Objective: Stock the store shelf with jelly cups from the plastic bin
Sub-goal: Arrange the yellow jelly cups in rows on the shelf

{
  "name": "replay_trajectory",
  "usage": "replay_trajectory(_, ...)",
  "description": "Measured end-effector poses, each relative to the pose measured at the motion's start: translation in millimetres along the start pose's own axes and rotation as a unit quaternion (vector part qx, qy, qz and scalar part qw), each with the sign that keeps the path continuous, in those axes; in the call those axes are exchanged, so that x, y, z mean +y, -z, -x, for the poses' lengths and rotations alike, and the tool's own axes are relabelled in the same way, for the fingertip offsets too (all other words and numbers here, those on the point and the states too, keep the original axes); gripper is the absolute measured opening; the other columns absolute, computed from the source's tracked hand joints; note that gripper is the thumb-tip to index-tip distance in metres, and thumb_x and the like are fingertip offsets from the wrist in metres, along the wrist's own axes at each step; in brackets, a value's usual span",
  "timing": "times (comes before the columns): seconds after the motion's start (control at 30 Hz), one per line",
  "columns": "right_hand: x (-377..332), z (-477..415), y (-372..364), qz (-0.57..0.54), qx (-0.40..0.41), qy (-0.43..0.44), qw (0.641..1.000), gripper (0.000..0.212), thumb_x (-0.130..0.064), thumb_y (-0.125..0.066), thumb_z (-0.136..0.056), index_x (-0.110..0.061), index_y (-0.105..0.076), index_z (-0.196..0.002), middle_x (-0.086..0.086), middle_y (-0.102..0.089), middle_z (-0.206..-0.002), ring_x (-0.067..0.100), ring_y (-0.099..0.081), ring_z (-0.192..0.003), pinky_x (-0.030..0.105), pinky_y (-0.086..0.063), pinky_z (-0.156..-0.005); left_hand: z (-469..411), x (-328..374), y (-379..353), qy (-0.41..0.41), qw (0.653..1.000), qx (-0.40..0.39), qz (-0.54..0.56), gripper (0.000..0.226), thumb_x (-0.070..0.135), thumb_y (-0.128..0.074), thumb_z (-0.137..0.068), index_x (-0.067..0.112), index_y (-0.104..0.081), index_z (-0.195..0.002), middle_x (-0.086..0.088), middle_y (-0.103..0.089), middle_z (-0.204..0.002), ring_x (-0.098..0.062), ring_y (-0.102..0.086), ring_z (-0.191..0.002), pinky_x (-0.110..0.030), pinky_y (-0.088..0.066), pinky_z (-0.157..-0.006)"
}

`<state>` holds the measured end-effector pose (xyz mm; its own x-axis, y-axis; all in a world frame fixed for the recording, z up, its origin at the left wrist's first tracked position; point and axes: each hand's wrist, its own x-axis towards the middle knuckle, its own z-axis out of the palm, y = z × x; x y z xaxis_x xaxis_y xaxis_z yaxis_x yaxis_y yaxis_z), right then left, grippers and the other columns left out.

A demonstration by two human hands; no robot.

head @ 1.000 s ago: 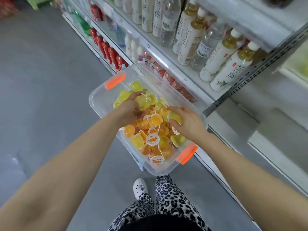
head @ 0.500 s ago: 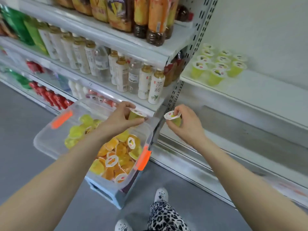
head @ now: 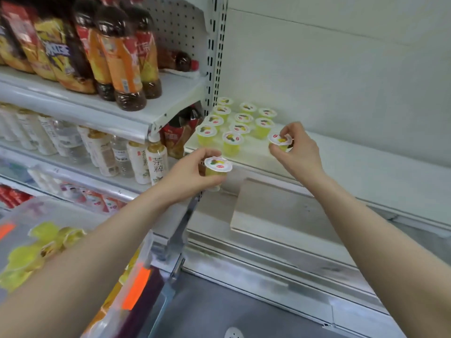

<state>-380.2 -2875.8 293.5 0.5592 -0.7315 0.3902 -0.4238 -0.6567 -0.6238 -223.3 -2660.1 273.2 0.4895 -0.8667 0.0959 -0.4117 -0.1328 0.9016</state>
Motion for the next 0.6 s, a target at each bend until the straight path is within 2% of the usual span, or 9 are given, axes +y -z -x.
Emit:
replay_trajectory(0.07, 10.2, -21.0, -3.3, 0.019, -0.026, 0.001, 0.999, 0.029, -0.03, -0.069, -0.078, -0.021, -0.053, -0.101, -0.006, -0.061, -0.095, 0.021, -0.055, -0.085, 0.031, -0.038, -0.073, -16.5, 8.1, -10.0, -0.015, 0.999, 0.018, -0.03, 0.054, 0.027, -0.079, -0.077, 0.028, -0.056, -0.126, 0.017, -0.063, -0.117, 0.006, -0.063, -0.095, -0.01, -0.048, -0.077)
replay_trajectory(0.2, 22.7, -51.8, -21.9, 0.044, -0.075, 0.003, 0.996, 0.029, -0.032, -0.069, -0.08, -0.019, -0.056, -0.103, -0.001, -0.063, -0.11, 0.023, -0.058, -0.097, 0.03, -0.038, -0.076, -36.2, 14.4, -24.1, -0.025, 0.994, 0.057, -0.09, 0.059, 0.031, -0.083, -0.072, 0.027, -0.058, -0.125, 0.015, -0.06, -0.119, 0.001, -0.059, -0.102, -0.002, -0.041, -0.079)
replay_trajectory(0.3, 29.5, -66.8, -36.2, 0.045, -0.096, 0.023, 0.994, 0.029, -0.032, -0.07, -0.082, -0.017, -0.056, -0.103, 0.001, -0.063, -0.12, 0.023, -0.057, -0.104, 0.029, -0.036, -0.079, -44.1, 12.3, -29.0, -0.037, 0.987, 0.079, -0.137, 0.057, 0.037, -0.084, -0.069, 0.029, -0.061, -0.12, 0.013, -0.06, -0.118, -0.001, -0.057, -0.104, -0.008, -0.042, -0.085)
replay_trajectory(0.37, 35.5, -71.4, -44.7, 0.041, -0.1, 0.037, 0.993, 0.029, -0.033, -0.07, -0.082, -0.017, -0.056, -0.101, 0.002, -0.063, -0.114, 0.025, -0.057, -0.102, 0.031, -0.038, -0.079, -46.2, 9.3, -29.8, -0.045, 0.982, 0.082, -0.161, 0.053, 0.041, -0.083, -0.068, 0.031, -0.062, -0.116, 0.013, -0.062, -0.115, -0.001, -0.058, -0.102, -0.013, -0.045, -0.085)
replay_trajectory(0.47, 44.6, -73.6, -53.4, 0.032, -0.1, 0.06, 0.993, 0.027, -0.032, -0.071, -0.082, -0.018, -0.054, -0.098, -0.001, -0.06, -0.102, 0.022, -0.055, -0.091, 0.03, -0.034, -0.073, -47.4, 5.8, -30.5, -0.058, 0.975, 0.097, -0.189, 0.053, 0.043, -0.083, -0.068, 0.031, -0.063, -0.115, 0.013, -0.062, -0.112, 0.001, -0.056, -0.097, -0.005, -0.039, -0.078)
replay_trajectory(0.53, 48.3, -74.7, -55.3, 0.031, -0.094, 0.07, 0.993, 0.027, -0.032, -0.07, -0.083, -0.018, -0.055, -0.1, -0.005, -0.056, -0.098, 0.019, -0.052, -0.087, 0.029, -0.031, -0.072, -50.0, 4.7, -32.7, -0.065, 0.97, 0.106, -0.207, 0.054, 0.045, -0.082, -0.068, 0.029, -0.062, -0.116, 0.014, -0.061, -0.112, 0.002, -0.054, -0.099, -0.004, -0.037, -0.078)
replay_trajectory(0.6, 49.8, -75.4, -55.7, 0.041, -0.093, 0.08, 0.992, 0.027, -0.032, -0.07, -0.085, -0.017, -0.055, -0.102, -0.006, -0.052, -0.094, 0.017, -0.05, -0.084, 0.028, -0.03, -0.071, -55.0, 3.8, -36.5, -0.07, 0.966, 0.106, -0.224, 0.054, 0.046, -0.08, -0.07, 0.029, -0.061, -0.117, 0.014, -0.061, -0.114, 0.002, -0.052, -0.102, -0.009, -0.038, -0.083)
